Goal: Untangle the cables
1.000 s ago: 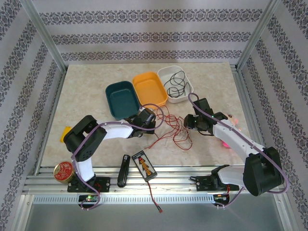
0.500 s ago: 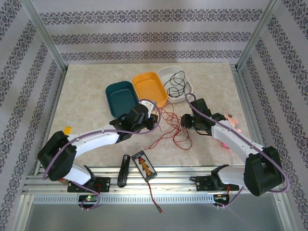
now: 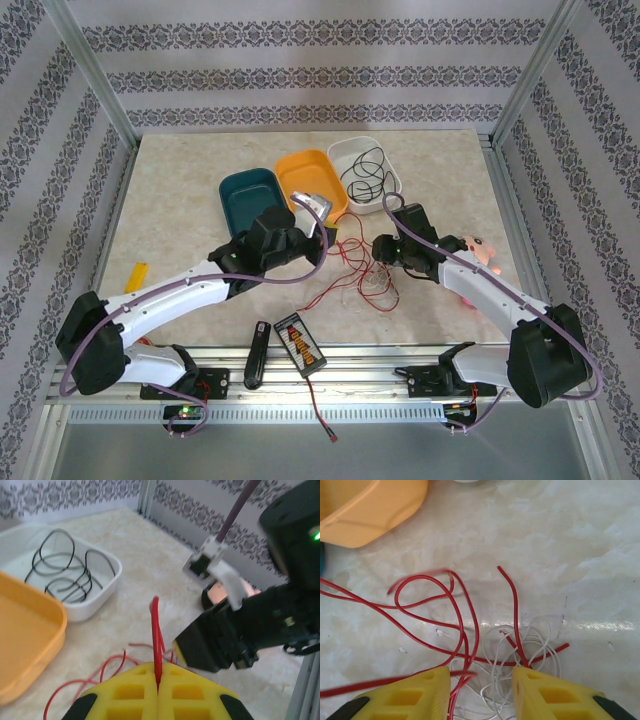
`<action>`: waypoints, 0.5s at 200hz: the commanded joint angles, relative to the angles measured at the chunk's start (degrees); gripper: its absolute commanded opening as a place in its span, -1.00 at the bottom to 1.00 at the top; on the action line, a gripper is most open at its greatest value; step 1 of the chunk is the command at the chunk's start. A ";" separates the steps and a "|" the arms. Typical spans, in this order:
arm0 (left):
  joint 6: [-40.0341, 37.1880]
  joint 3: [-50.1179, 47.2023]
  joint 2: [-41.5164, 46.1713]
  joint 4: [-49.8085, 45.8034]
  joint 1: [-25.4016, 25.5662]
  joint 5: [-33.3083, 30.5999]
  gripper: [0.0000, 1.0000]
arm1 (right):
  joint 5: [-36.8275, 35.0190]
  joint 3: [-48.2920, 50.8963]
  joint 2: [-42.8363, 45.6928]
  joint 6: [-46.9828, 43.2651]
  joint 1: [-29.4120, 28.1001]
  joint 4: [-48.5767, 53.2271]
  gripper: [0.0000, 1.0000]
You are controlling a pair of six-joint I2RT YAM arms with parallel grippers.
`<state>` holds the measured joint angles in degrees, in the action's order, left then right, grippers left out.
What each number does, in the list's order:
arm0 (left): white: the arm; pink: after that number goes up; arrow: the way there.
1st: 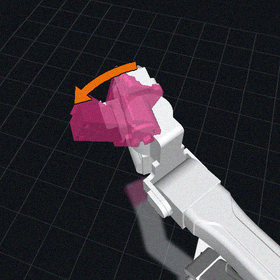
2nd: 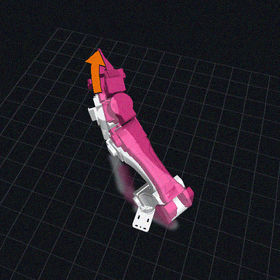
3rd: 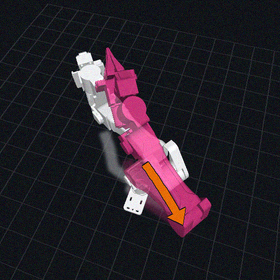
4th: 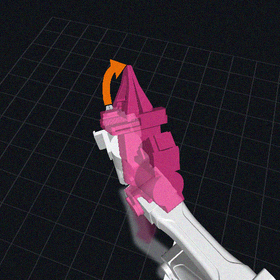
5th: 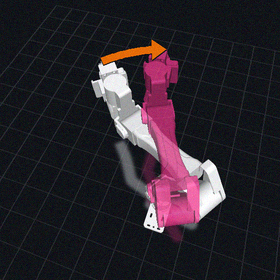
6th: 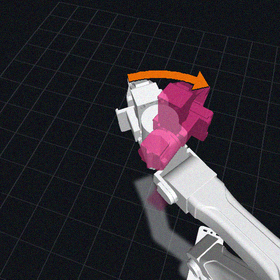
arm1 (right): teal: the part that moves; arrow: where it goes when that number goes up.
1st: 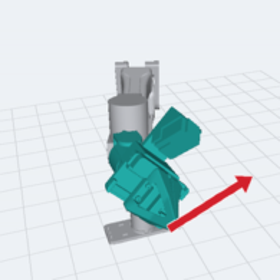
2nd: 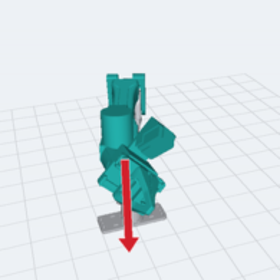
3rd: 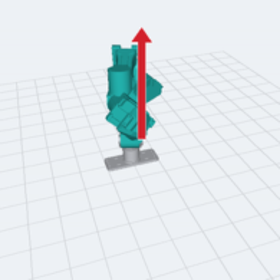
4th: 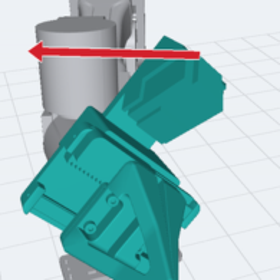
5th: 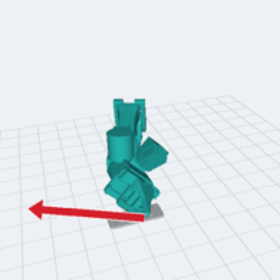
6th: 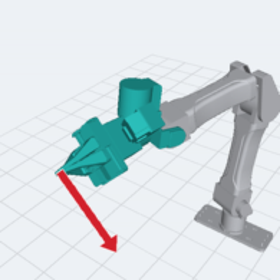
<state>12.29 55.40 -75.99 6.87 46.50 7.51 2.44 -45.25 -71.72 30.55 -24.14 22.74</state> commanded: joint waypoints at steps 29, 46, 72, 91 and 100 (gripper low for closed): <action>-5.41 7.05 1.54 2.00 0.76 1.09 -1.00 | -0.98 1.01 4.13 -0.05 -1.35 -3.49 -0.24; -6.50 9.10 1.98 1.59 0.78 -0.13 -1.00 | -1.52 1.13 5.14 -0.30 -1.35 -3.57 -0.23; -6.89 12.84 2.72 -0.11 0.74 -2.17 -1.00 | -3.15 1.58 6.32 -0.40 -1.33 -3.25 -0.21; -6.94 15.18 3.50 -0.29 0.78 -1.39 -1.00 | -4.46 2.17 7.02 -0.20 -1.01 -2.94 -0.17; -7.17 16.13 3.86 -0.28 0.78 -0.81 -1.00 | -4.39 2.53 7.29 0.01 -0.82 -3.19 -0.17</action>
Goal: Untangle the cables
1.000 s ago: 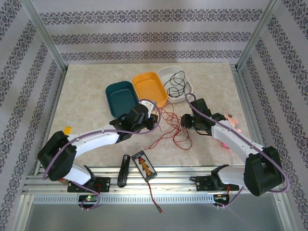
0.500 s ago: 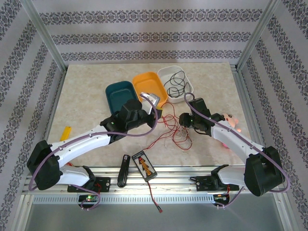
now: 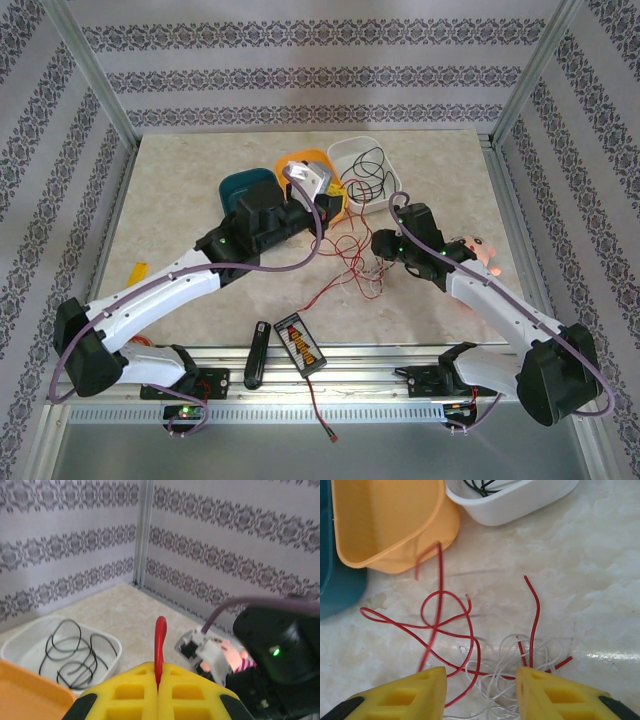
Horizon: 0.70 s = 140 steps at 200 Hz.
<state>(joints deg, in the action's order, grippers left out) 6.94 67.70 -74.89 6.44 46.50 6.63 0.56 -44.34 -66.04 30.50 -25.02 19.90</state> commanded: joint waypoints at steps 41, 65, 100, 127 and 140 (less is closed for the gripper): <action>-2.08 8.69 2.30 -0.70 0.78 -0.18 -1.00 | -0.57 3.16 2.84 0.55 -0.01 -3.08 -0.18; -2.46 12.10 0.44 -1.87 0.78 -1.18 -1.00 | 0.12 4.20 4.87 0.26 -0.23 -4.89 -0.17; -1.76 14.87 -2.18 -2.88 0.78 -2.41 -1.00 | 1.95 8.39 11.23 -1.03 -2.06 -12.05 -0.12; -0.80 15.50 -3.90 -2.63 0.78 -2.18 -1.00 | 1.83 12.73 14.36 -1.61 -4.93 -21.68 0.02; -0.35 16.08 -4.58 -2.65 0.78 -1.70 -1.00 | 0.26 12.50 13.75 -2.79 -6.81 -22.47 0.03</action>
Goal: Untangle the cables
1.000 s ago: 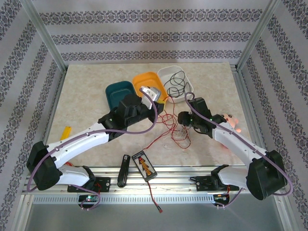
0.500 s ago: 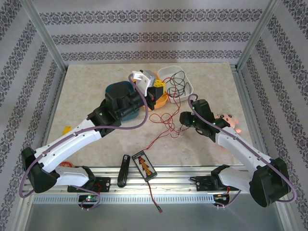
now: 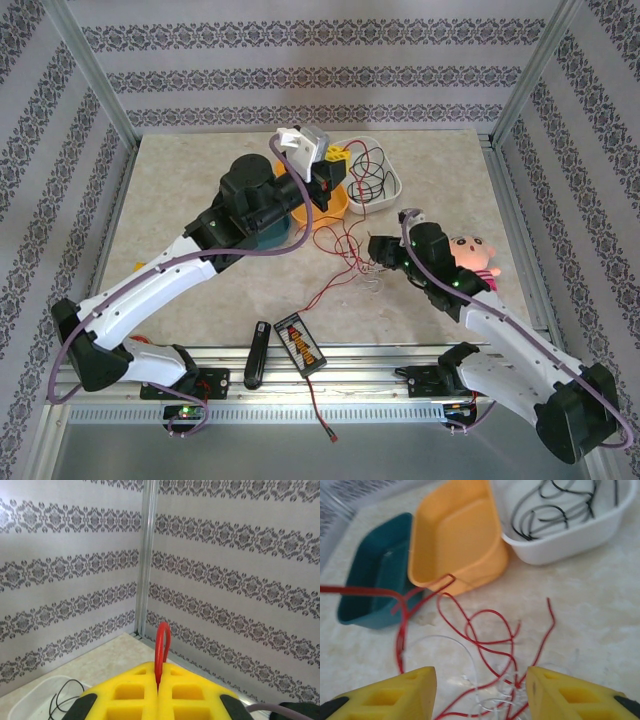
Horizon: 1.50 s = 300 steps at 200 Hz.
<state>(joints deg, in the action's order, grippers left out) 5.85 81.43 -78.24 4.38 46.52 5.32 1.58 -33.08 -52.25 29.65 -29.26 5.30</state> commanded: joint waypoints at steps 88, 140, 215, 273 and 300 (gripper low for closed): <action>3.37 5.62 -1.58 0.17 0.76 3.68 -1.00 | -5.33 -1.90 -10.42 -5.12 -8.08 -11.31 0.04; 1.67 5.97 0.04 0.55 0.76 2.40 -1.00 | -7.43 -0.49 -14.20 -4.45 -8.46 -11.98 -0.22; -4.59 8.75 2.51 -1.61 0.33 -7.72 -1.00 | -10.69 5.22 -11.01 -2.45 -8.46 -11.71 -0.33; -6.27 10.96 2.14 -2.97 -0.38 -10.81 -1.00 | -12.39 7.65 -8.57 -1.49 -8.23 -10.00 -0.22; -7.14 13.50 1.18 -3.96 -0.73 -11.26 -1.00 | -12.48 8.76 -8.50 -0.83 -7.99 -10.59 -0.22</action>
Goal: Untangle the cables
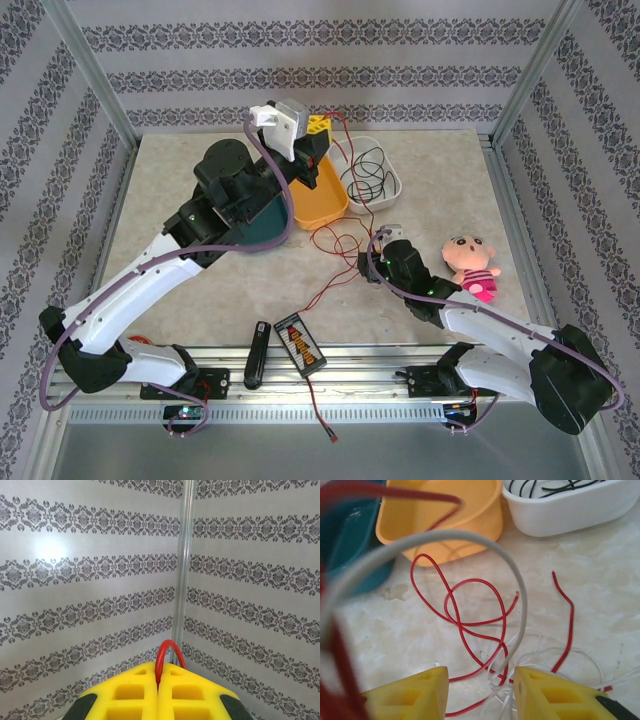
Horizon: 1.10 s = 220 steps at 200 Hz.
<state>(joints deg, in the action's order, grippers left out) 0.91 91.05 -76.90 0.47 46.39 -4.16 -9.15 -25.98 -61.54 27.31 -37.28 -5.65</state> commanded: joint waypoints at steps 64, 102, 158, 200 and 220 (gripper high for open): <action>-2.41 7.96 -2.88 -1.61 -0.96 -0.51 -1.00 | -1.70 2.83 1.03 1.95 0.67 0.43 -0.27; -2.97 9.94 -3.92 -2.26 -1.21 -1.11 -1.00 | -2.62 3.73 0.98 2.77 1.85 1.14 -0.14; -3.58 13.24 -5.13 -3.36 -1.22 -0.36 -1.00 | -1.82 5.67 -0.35 5.47 4.56 0.03 -0.18; -5.08 14.99 -4.94 -3.95 -1.30 -1.39 -1.00 | -1.56 5.89 -2.06 6.34 6.54 0.01 -0.20; -6.15 15.63 -4.64 -3.79 -1.39 -2.33 -1.00 | -0.89 5.93 -2.69 7.12 7.53 -0.59 -0.20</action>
<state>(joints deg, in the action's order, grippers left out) -2.83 104.09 -82.04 -3.49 46.00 -5.02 -10.09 -21.08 -63.33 32.62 -30.85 -5.65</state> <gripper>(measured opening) 0.041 0.402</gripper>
